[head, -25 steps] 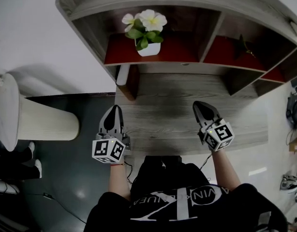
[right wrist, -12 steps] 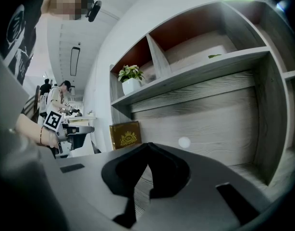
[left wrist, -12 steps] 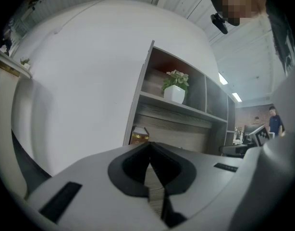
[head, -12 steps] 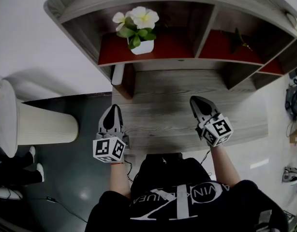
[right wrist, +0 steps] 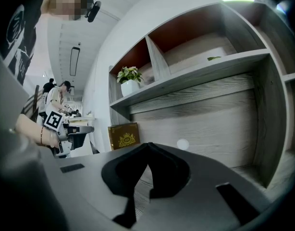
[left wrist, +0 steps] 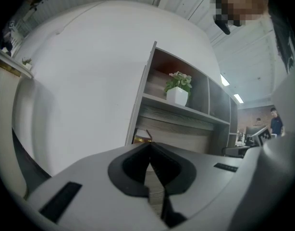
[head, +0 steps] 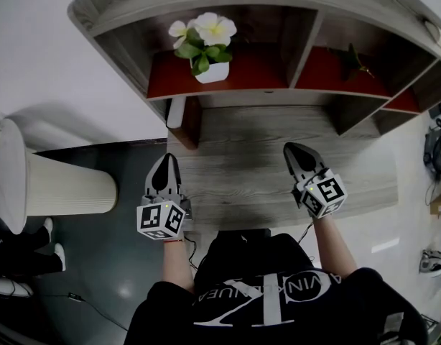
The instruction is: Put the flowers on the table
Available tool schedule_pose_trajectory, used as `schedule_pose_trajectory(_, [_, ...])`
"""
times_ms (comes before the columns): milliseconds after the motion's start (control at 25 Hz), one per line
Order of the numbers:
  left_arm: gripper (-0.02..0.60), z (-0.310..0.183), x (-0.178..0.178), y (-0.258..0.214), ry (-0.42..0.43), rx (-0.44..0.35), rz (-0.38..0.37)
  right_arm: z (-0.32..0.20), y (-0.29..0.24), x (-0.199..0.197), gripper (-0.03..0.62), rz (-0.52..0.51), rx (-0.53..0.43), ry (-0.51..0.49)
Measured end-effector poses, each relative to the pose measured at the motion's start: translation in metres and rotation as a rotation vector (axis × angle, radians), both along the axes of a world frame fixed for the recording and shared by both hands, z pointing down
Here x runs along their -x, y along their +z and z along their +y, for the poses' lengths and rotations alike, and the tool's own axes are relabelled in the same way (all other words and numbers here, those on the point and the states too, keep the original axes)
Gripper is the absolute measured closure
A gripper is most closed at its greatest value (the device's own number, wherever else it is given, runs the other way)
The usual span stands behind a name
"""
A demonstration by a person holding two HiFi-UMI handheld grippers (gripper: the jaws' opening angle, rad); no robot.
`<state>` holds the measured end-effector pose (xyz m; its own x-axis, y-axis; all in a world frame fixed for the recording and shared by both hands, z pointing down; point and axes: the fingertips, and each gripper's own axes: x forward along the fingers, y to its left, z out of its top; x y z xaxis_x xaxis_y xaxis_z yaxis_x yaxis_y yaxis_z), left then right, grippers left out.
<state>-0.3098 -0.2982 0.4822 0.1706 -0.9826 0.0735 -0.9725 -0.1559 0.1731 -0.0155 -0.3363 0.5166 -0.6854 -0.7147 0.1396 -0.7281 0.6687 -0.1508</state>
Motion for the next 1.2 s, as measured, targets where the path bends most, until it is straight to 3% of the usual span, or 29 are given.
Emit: schedule_pose_trajectory(1200, [0.577,-0.0041,-0.0029,-0.0036,-0.007,-0.005,0.012,-0.0053,0.0011,-0.0011,0.583,0.01,0.007,-0.013])
